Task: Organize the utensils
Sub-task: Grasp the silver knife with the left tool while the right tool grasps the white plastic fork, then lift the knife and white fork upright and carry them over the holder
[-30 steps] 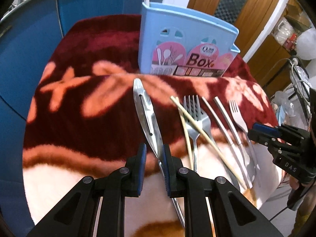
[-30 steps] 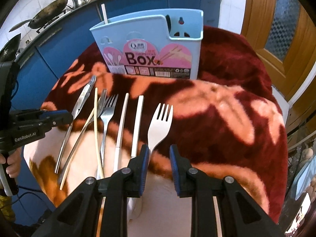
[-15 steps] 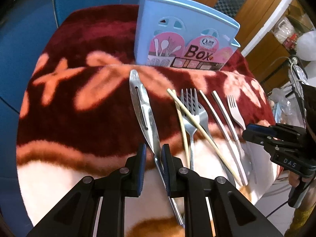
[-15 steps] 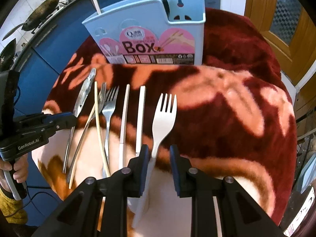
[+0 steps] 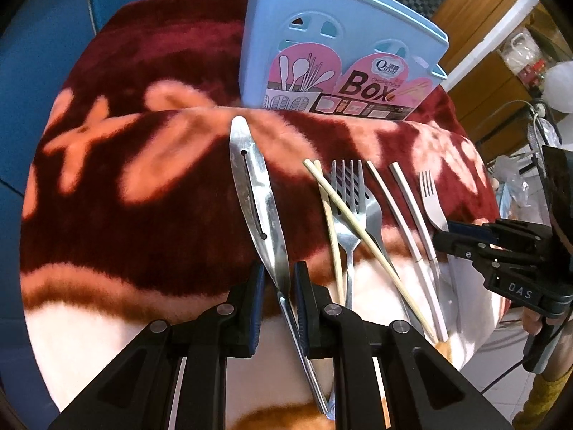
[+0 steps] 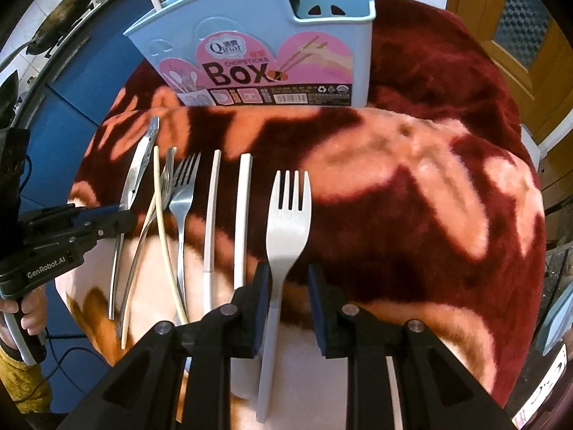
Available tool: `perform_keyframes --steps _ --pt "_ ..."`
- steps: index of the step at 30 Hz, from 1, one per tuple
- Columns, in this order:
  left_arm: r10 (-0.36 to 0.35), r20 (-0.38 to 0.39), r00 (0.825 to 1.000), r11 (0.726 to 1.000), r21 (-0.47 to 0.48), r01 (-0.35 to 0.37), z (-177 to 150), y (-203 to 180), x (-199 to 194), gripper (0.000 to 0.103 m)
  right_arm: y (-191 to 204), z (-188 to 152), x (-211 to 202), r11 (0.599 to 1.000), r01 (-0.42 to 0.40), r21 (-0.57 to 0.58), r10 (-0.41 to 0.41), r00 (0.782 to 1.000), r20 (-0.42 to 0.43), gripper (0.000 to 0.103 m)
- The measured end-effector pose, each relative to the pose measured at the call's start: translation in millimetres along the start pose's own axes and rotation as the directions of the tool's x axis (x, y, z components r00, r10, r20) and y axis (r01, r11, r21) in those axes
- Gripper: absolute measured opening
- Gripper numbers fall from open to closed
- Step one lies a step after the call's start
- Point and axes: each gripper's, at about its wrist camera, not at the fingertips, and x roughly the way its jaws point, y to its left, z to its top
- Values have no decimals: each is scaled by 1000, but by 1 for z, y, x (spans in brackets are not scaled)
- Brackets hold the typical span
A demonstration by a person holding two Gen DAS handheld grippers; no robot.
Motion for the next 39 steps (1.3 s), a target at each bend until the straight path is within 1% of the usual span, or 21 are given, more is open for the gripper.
perform_keyframes --steps 3,5,6,12,16,18,20,22,25,27,30,31,36,39 --pt "-7 -19 1000 1000 10 8 3 1 2 16 -1 1 0 1000 -5 -1 5 1000 -8 24" --pt "-17 -29 999 1000 4 17 5 2 3 16 1 1 -1 1000 14 -16 -14 1000 1 21" --pt "-20 -30 999 1000 4 20 5 3 3 16 2 0 -1 999 28 -23 -27 1000 10 18" --pt "-37 -11 999 999 -16 37 4 8 2 14 -2 -5 -6 1000 28 -4 -28 998 64 13" --pt "-58 32 998 997 -46 60 -3 16 -4 13 -6 -11 -12 1000 14 9 -15 994 110 13" --pt "-69 60 996 996 -52 72 -7 18 -8 13 -8 -15 -17 1000 -4 17 1 989 146 12" --pt "-88 106 990 994 -55 95 -11 21 -14 12 -11 -19 -22 1000 -17 22 13 983 181 12" --pt "-93 147 985 993 -53 102 -14 22 -20 12 -13 -21 -27 999 -37 35 28 976 216 12" --pt "-93 220 971 994 -38 104 -17 22 -32 12 -16 -24 -37 997 -68 41 54 960 276 12" --pt "-95 272 958 994 -24 105 -18 19 -41 12 -18 -26 -45 995 -89 45 70 944 322 12" --pt "-100 353 930 994 -4 109 -19 17 -56 12 -23 -28 -57 993 -104 50 77 919 386 12" --pt "-103 370 923 994 0 111 -19 17 -59 12 -24 -29 -59 994 -102 48 74 912 404 12" --pt "-110 465 878 993 20 114 -14 14 -78 12 -16 -25 -75 995 -92 40 59 860 506 12" --pt "-110 516 850 993 30 110 -6 12 -88 12 -13 -21 -84 997 -76 33 46 833 551 12"
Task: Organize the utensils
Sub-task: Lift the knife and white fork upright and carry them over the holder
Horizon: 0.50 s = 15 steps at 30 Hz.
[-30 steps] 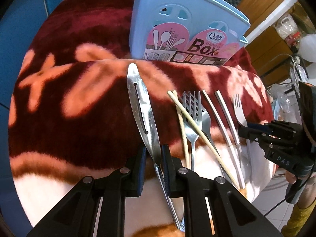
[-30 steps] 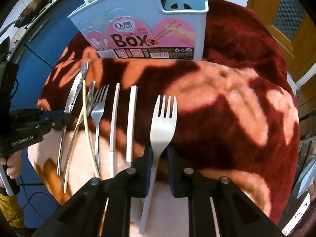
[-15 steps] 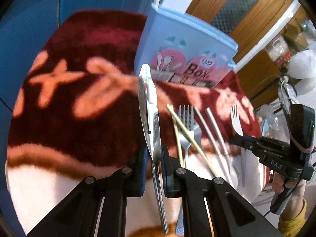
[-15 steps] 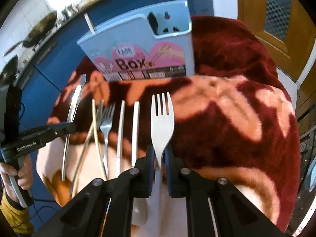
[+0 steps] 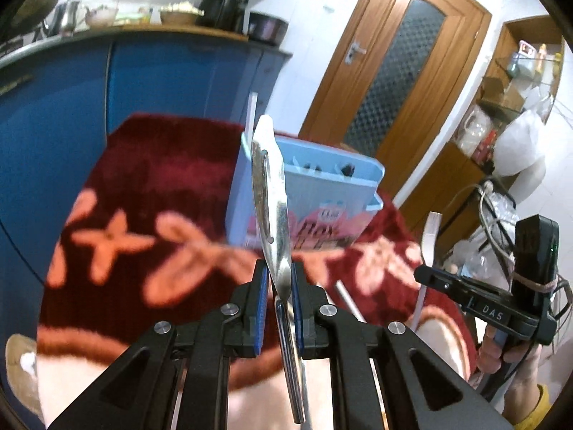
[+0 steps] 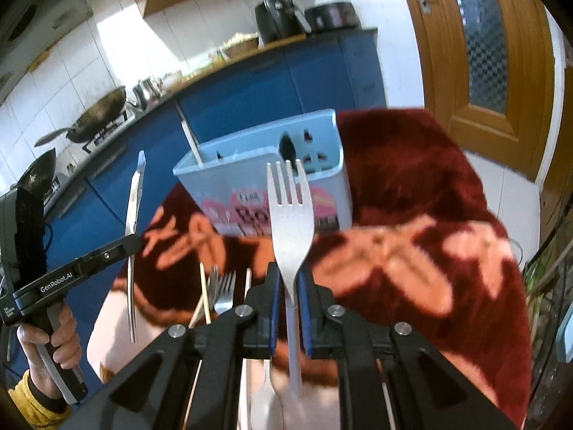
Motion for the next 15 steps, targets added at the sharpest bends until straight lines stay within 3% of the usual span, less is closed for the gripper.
perform_keyframes --steps 7,15 --pt "41 126 991 999 27 -45 26 -14 0 12 9 21 -12 999 26 -32 -22 991 130 12" --pt "92 295 951 992 50 -112 60 -25 2 12 8 53 -11 998 46 -37 -36 976 217 12"
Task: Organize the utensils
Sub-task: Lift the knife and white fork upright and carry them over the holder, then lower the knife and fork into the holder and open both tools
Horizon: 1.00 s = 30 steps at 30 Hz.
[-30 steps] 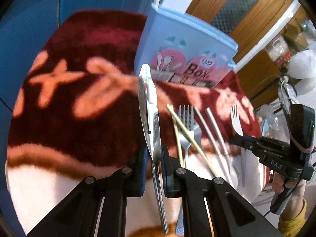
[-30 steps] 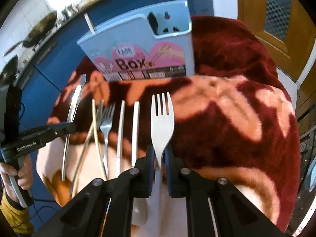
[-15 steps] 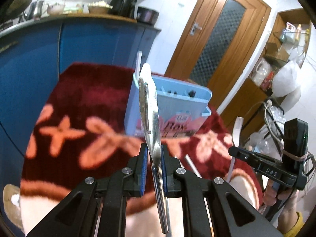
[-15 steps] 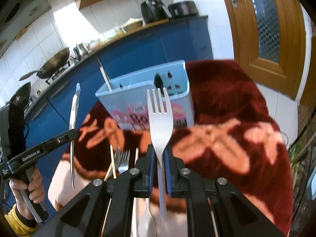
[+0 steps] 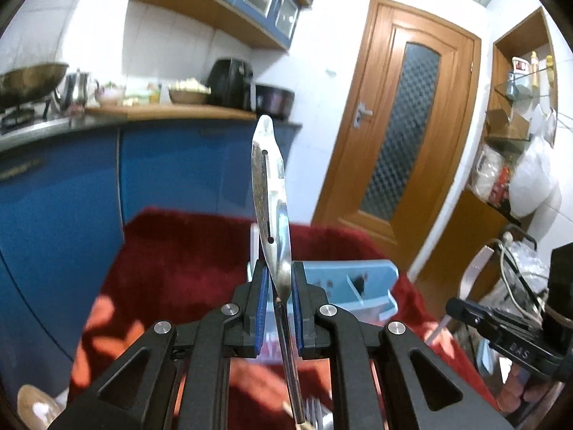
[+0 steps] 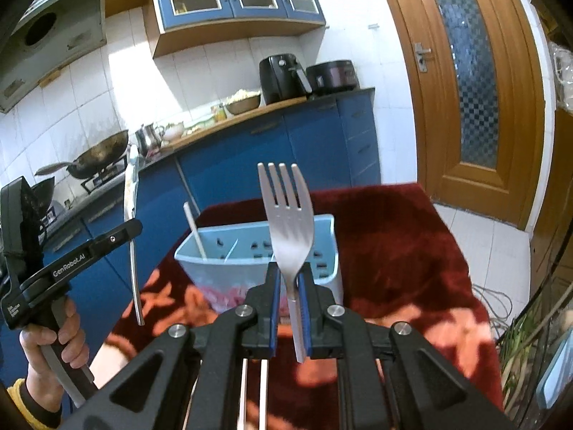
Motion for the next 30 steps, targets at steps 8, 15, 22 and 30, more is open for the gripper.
perform_keyframes --steps 8,15,22,30 --pt "38 107 994 999 2 -38 27 -5 22 12 -2 27 14 999 29 -21 -27 997 68 12" --pt "83 196 977 996 10 -87 35 -7 40 12 1 37 37 995 66 -75 -58 993 102 12" --pt "127 217 968 989 50 -141 15 -8 66 12 2 27 64 987 91 -131 -81 993 83 12" --pt "123 197 973 986 90 -143 -4 -8 76 13 -2 12 83 991 63 -121 -60 998 24 16"
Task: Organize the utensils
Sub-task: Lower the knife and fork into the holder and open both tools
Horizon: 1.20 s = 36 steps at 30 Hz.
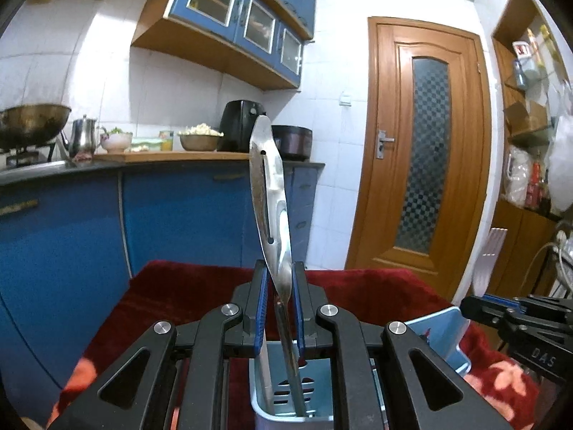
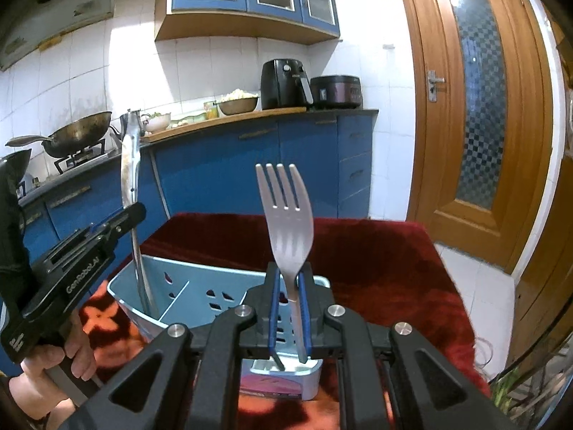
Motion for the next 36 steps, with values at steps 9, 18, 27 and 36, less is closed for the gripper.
perform_keyframes --steps 9,18,27,36 --pt "-37 -35 999 999 5 37 1 -4 -12 22 4 0 -12 1000 -20 14 20 999 29 28" --pt "-63 -78 995 998 -13 62 7 2 -32 22 11 1 -41 1000 -24 19 22 998 53 28" --pt "-91 -151 984 996 -23 89 4 4 -61 23 16 -13 -63 999 -36 31 36 999 -2 28" --pt "-82 -242 967 996 11 87 -9 0 -91 22 23 -37 -80 998 -50 40 53 996 -71 28"
